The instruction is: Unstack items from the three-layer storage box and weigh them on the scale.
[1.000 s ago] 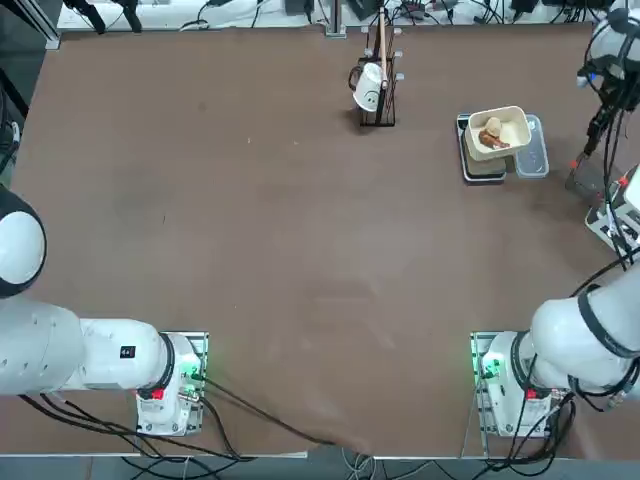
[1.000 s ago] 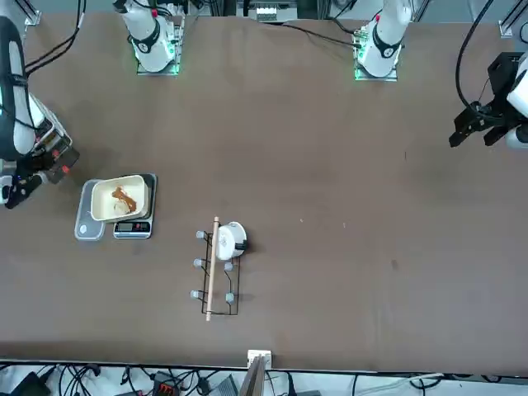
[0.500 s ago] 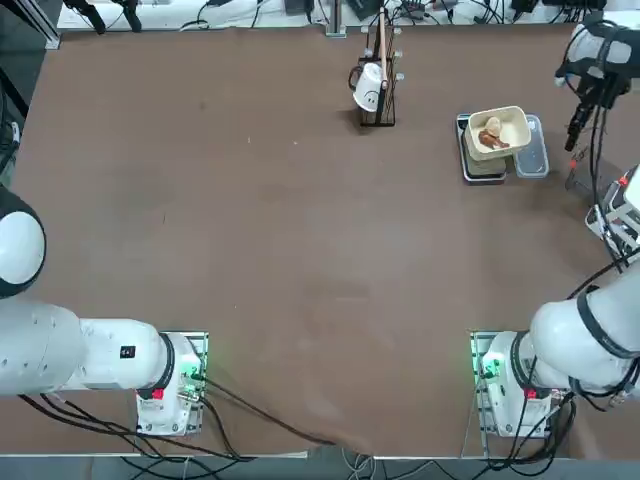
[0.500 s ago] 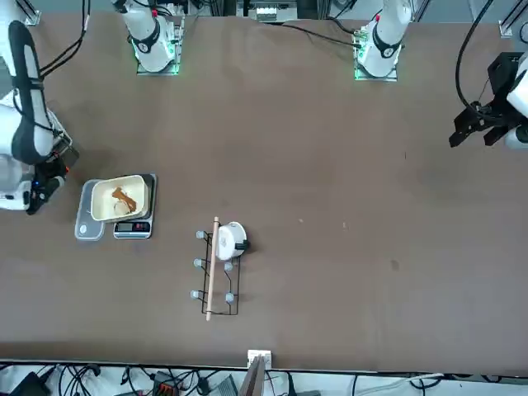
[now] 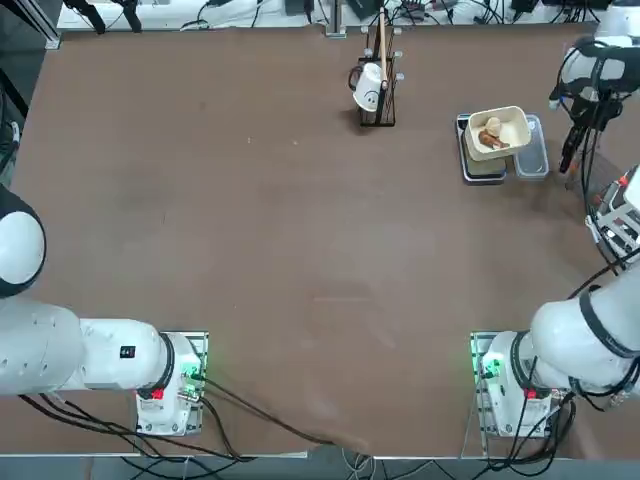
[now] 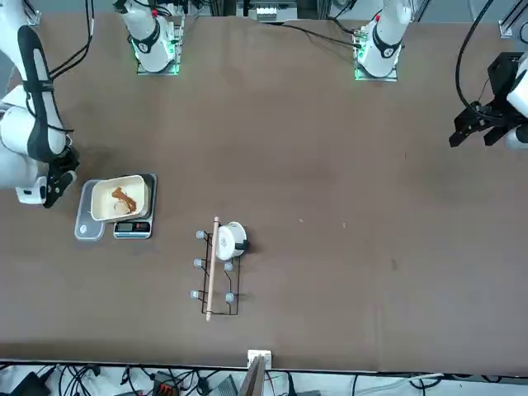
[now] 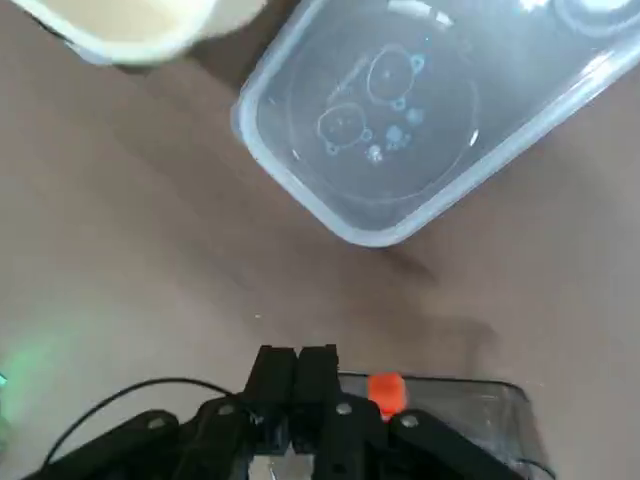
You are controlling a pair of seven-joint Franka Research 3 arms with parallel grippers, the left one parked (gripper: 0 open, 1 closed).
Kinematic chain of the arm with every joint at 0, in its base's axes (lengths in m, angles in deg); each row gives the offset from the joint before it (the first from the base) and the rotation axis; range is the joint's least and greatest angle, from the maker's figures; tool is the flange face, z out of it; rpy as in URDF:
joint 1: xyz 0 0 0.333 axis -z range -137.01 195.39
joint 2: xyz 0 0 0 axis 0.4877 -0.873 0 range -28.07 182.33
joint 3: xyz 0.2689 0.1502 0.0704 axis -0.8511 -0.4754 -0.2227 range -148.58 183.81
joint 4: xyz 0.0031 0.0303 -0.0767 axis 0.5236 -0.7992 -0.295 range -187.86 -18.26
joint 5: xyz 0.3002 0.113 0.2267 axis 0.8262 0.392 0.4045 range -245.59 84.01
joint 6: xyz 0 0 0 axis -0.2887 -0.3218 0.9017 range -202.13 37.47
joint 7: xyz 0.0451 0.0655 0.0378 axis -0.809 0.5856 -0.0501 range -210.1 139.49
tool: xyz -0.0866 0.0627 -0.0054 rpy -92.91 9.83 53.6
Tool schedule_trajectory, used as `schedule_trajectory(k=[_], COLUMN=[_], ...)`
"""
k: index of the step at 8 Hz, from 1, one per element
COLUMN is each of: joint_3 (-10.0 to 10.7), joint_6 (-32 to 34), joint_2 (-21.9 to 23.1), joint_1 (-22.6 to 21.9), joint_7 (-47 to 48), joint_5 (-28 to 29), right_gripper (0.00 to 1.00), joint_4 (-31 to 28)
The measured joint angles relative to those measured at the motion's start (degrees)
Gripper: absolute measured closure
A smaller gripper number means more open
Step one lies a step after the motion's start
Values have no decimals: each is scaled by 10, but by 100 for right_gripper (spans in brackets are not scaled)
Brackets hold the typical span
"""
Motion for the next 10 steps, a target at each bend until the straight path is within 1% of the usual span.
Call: schedule_trajectory(k=[2, 3, 5, 6, 9, 10], joint_3=[2, 3, 7, 8, 9, 8], joint_6=[-14, -15, -16, -16, -17, -19], joint_2=[0, 0, 0, 0, 1, 1], joint_1=[8, 15, 42, 55, 93, 95], joint_7=[0, 0, 0, 0, 0, 0], joint_5=[-18, -40, -79, -89, -96, -96], right_gripper=[99, 99, 99, 99, 99, 99], joint_4=[-10, -14, -26, -30, -35, -35])
